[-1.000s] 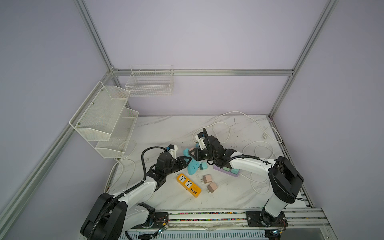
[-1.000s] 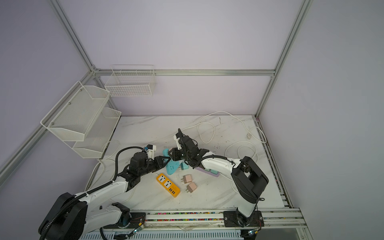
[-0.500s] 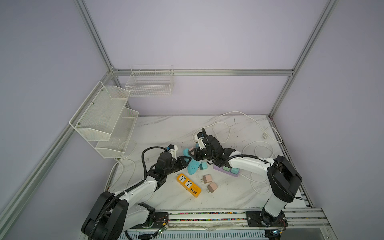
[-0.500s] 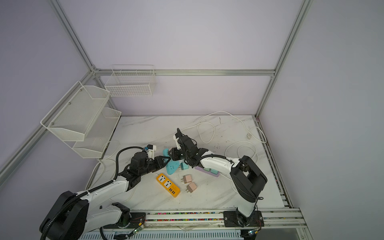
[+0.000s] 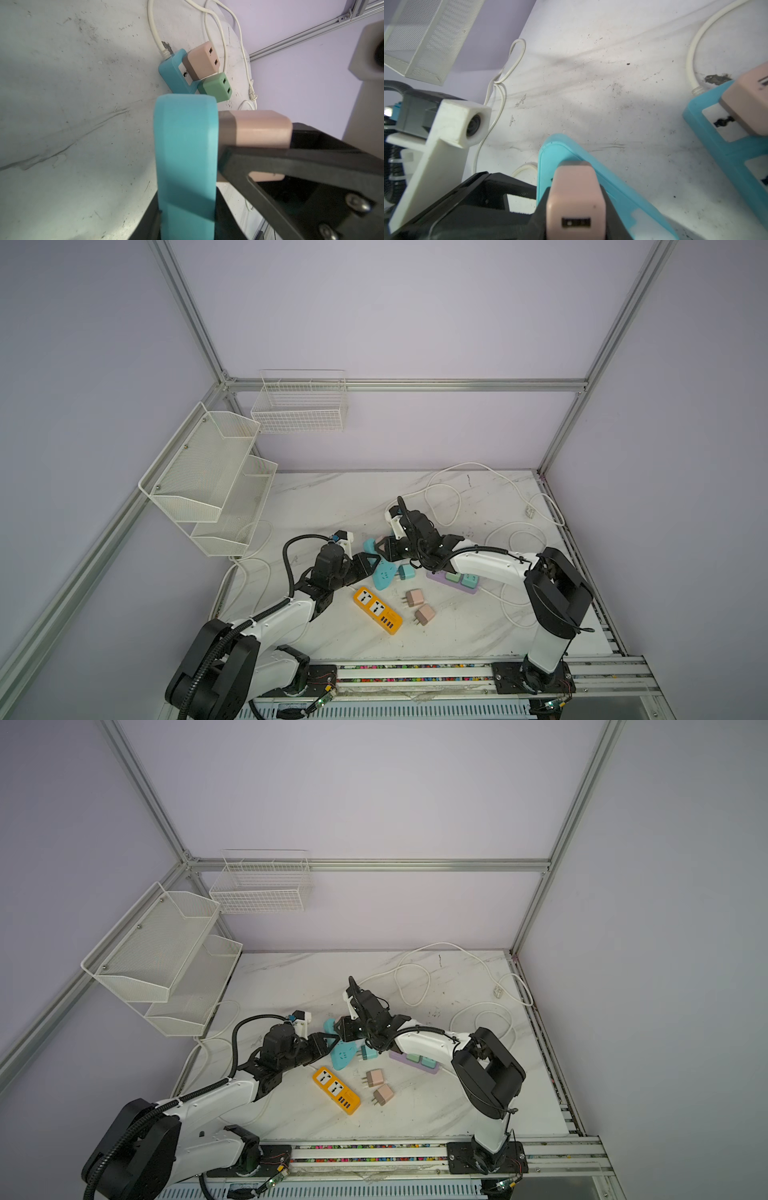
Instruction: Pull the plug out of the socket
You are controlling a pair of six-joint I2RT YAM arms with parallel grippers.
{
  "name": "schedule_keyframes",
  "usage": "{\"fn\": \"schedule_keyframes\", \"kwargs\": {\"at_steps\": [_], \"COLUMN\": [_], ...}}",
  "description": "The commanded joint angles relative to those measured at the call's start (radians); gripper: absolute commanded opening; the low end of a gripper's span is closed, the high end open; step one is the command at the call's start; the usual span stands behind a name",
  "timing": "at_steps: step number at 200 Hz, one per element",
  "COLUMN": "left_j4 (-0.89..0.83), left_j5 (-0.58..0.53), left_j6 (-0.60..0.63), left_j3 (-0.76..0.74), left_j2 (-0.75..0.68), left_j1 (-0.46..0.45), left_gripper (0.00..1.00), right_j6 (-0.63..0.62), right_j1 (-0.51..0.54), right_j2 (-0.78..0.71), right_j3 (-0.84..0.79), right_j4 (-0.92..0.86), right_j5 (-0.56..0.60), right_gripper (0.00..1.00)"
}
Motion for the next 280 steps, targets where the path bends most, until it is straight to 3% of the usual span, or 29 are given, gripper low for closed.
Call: {"fn": "schedule_keyframes", "kwargs": {"at_steps": [1,17,37,63,96,134,161,192,218,245,280], "left_j4": [0.017,0.015,0.012,0.011,0.021,0.017,0.013,0.013,0.005,0.005,-0.006], "left_j5": [0.003,-0.004,-0.009,0.003,0.003,0.000,0.006,0.001,-0.005,-0.018,-0.009], "left_j6": [0.006,0.007,0.006,0.010,0.005,0.008,0.009,0.010,0.012,0.011,0.012], "left_j3": [0.046,0.049,0.055,0.060,0.060,0.065,0.070,0.063,0.059,0.058,0.067], "left_j2": [-0.003,0.000,0.004,0.010,0.024,0.025,0.033,0.024,0.016,0.018,0.024], "left_j1": [0.001,0.001,0.003,0.003,0.002,0.002,0.003,0.003,0.002,0.002,0.003], "left_gripper": [0.00,0.00,0.00,0.00,0.00,0.00,0.00,0.00,0.00,0.00,0.00], "right_j6": [0.032,0.032,-0.052,-0.119,-0.017,-0.064,-0.087,-0.005,-0.002,-0.084,-0.071], "right_j1": [-0.026,0.003,0.063,0.048,-0.049,0.034,0.013,-0.077,-0.038,0.051,-0.018], "right_j2": [-0.050,-0.040,-0.022,-0.045,-0.069,-0.064,-0.073,-0.068,-0.071,-0.068,-0.080], "right_j3": [-0.027,-0.009,0.069,0.066,-0.025,0.030,0.005,-0.051,-0.018,0.057,0.020], "right_j4": [0.066,0.049,-0.063,-0.108,0.019,-0.069,-0.034,0.046,0.001,-0.085,-0.051], "right_j5": [-0.022,-0.012,0.090,0.155,-0.030,0.162,0.112,-0.035,0.027,0.148,0.051], "right_gripper": [0.14,0.14,0.14,0.15,0.15,0.15,0.15,0.15,0.14,0.14,0.14]}}
